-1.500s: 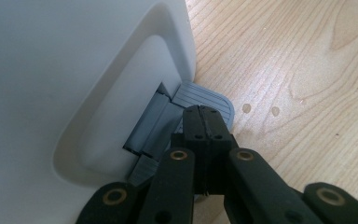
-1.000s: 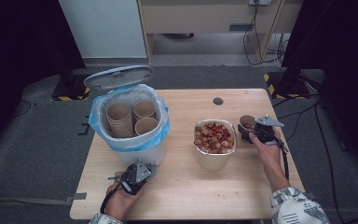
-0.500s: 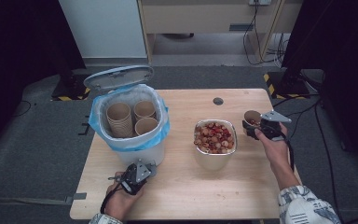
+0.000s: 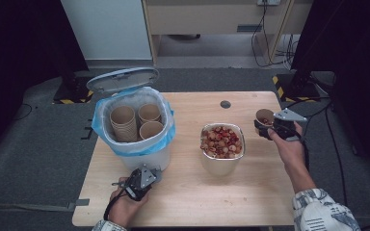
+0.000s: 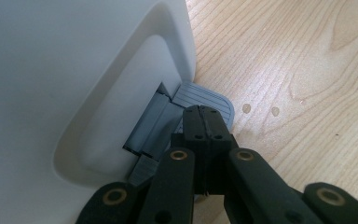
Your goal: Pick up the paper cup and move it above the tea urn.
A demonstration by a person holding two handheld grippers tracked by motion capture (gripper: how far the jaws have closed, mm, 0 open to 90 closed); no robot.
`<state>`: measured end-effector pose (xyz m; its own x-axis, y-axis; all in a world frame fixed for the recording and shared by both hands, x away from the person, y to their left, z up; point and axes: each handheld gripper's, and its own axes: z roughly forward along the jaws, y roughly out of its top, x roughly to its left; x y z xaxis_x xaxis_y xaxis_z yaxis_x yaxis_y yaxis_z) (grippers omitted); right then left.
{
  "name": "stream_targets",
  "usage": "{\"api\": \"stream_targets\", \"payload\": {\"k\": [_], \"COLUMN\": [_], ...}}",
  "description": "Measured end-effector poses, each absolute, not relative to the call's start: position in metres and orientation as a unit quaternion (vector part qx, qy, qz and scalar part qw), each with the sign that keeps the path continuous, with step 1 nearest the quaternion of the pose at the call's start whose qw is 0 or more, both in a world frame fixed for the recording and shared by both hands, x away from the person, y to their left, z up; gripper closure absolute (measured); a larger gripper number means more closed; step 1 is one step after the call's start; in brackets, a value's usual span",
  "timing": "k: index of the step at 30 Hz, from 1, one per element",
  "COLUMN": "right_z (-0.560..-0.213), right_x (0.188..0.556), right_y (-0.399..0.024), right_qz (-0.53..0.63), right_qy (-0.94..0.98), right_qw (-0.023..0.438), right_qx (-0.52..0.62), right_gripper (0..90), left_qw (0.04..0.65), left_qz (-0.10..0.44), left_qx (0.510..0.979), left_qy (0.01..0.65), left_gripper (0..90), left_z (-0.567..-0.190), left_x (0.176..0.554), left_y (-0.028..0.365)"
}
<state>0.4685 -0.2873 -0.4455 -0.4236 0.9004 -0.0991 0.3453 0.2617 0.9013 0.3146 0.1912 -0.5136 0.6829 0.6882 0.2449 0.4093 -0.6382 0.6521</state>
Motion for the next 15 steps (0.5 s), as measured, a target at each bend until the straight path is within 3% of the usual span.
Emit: {"api": "stream_targets", "payload": {"k": [15], "right_z": [-0.413], "right_x": [0.472], "right_y": [-0.292], "right_qz": [0.432], "right_qy": [0.723], "right_qw": [0.342], "right_qx": [0.417], "right_gripper": [28.4], "left_qw": [0.286], "left_qz": [0.243], "left_qx": [0.871], "left_qy": [0.315], "left_gripper": [89.8], "left_z": [-0.514], "left_x": [0.315], "left_y": [0.191]}}
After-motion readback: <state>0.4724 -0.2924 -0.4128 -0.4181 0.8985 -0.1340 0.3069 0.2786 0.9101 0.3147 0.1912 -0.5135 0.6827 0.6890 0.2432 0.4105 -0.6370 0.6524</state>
